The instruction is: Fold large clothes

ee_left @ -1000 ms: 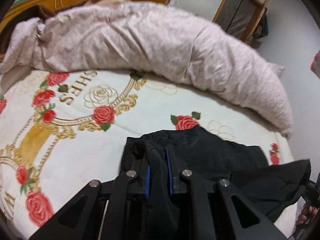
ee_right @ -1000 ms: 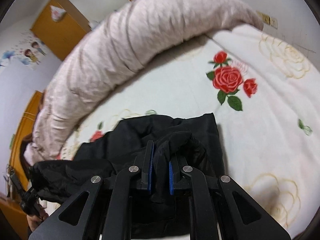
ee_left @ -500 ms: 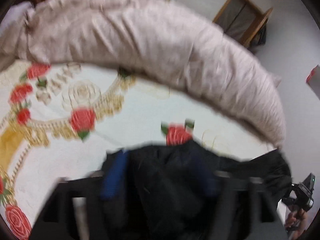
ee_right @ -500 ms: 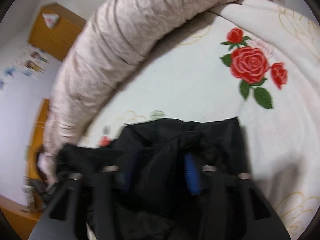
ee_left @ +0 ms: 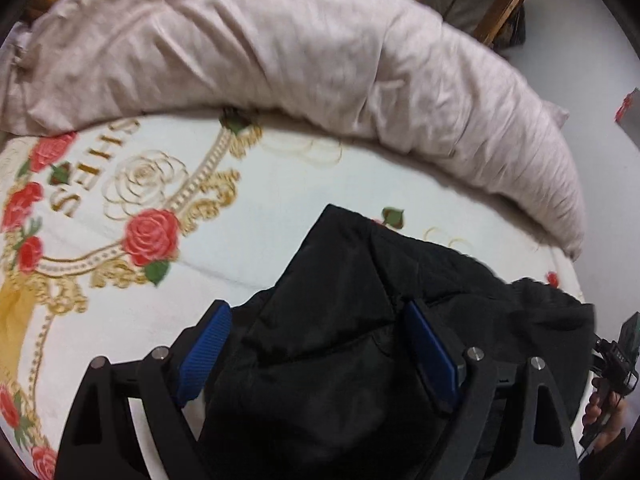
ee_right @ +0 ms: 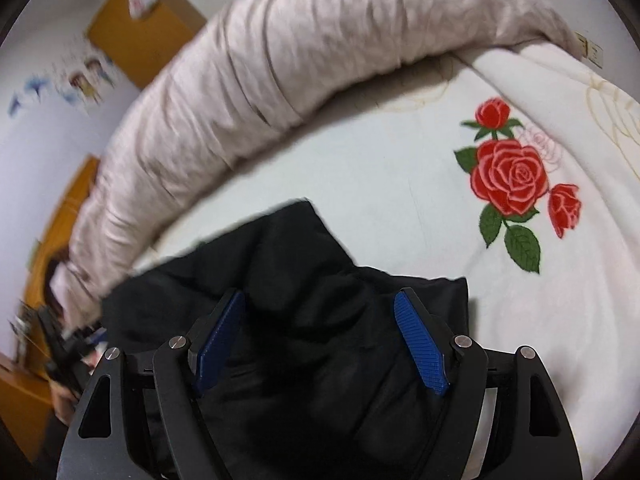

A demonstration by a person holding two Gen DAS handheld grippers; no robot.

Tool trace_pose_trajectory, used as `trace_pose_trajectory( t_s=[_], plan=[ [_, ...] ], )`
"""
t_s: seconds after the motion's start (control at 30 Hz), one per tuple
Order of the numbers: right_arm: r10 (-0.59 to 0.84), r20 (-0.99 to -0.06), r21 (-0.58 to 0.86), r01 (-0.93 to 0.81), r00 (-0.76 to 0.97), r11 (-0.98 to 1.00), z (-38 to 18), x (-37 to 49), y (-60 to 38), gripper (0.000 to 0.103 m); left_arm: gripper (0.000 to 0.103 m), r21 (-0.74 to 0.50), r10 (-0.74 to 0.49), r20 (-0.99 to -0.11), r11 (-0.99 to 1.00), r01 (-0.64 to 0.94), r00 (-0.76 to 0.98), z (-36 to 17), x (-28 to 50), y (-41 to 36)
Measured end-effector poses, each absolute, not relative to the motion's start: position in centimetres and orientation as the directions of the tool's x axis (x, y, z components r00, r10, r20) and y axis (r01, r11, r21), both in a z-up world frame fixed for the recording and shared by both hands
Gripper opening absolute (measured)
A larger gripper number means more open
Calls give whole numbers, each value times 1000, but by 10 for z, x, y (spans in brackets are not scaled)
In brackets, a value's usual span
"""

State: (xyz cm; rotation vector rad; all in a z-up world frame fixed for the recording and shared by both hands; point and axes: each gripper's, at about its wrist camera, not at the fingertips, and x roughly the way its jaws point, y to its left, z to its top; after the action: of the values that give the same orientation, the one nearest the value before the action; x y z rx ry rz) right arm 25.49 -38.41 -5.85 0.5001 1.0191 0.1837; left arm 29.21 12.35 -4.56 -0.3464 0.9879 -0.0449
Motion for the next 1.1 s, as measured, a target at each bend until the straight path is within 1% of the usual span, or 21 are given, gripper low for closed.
trace_pose_trajectory(
  t_s=[0.03, 0.07, 0.1, 0.13, 0.17, 0.23, 0.33, 0.47, 0.53, 0.57, 0.7, 0.77, 0.83, 0.93, 0.97, 1.03, 1.07, 1.1],
  plan=[
    [380, -778, 480, 83, 501, 873, -65, 260, -385, 77, 80, -310, -202, -808, 945, -108, 553, -50, 297, 122],
    [379, -789, 477, 93, 484, 874, -71, 267, -385, 77, 68, -298, -194, -805, 949, -100, 560, -53, 302, 120],
    [368, -791, 470, 99, 489, 877, -73, 269, -385, 69, 64, -278, -173, -804, 955, -102, 569, -55, 305, 118],
    [345, -800, 449, 107, 490, 887, -75, 272, -384, 48, 58, -257, -148, -799, 960, -108, 582, -57, 308, 115],
    [295, -827, 399, 132, 478, 907, -80, 277, -381, 47, 56, -235, -121, -793, 965, -116, 597, -59, 310, 113],
    [267, -840, 374, 149, 472, 915, -92, 283, -377, 44, 56, -189, -67, -796, 972, -142, 602, -73, 316, 108],
    [215, -858, 322, 162, 466, 933, -112, 291, -370, 44, 56, -187, -40, -805, 964, -188, 592, -94, 324, 109],
    [177, -873, 279, 167, 454, 946, -114, 294, -367, 45, 58, -149, -2, -815, 967, -206, 579, -94, 330, 107],
    [133, -876, 233, 165, 463, 958, -100, 290, -364, 45, 57, -139, 6, -816, 968, -207, 577, -86, 328, 108],
    [102, -869, 205, 163, 484, 965, -88, 285, -363, 45, 57, -140, 11, -804, 968, -208, 595, -77, 324, 109],
    [40, -810, 150, 142, 585, 978, -36, 258, -354, 47, 58, -135, 22, -740, 974, -182, 672, -38, 302, 108],
    [37, -778, 133, 108, 627, 985, -13, 243, -341, 47, 58, -129, 27, -715, 977, -170, 699, -20, 292, 104],
    [62, -762, 132, 62, 644, 989, 0, 230, -322, 47, 62, -141, 3, -686, 980, -137, 728, -4, 280, 95],
    [130, -774, 141, -31, 620, 989, -5, 227, -281, 47, 69, -204, -114, -671, 978, -34, 733, 3, 271, 65],
    [152, -794, 141, -64, 589, 988, -17, 233, -266, 47, 69, -210, -155, -679, 978, 12, 718, 0, 272, 51],
    [149, -825, 126, -79, 545, 989, -39, 245, -252, 47, 69, -217, -221, -707, 972, 92, 672, -15, 283, 21],
    [141, -842, 116, -80, 521, 990, -53, 257, -246, 47, 69, -216, -243, -733, 969, 121, 635, -28, 293, 7],
    [133, -848, 108, -77, 513, 991, -61, 265, -245, 49, 69, -197, -237, -757, 971, 133, 609, -40, 302, -3]
  ],
)
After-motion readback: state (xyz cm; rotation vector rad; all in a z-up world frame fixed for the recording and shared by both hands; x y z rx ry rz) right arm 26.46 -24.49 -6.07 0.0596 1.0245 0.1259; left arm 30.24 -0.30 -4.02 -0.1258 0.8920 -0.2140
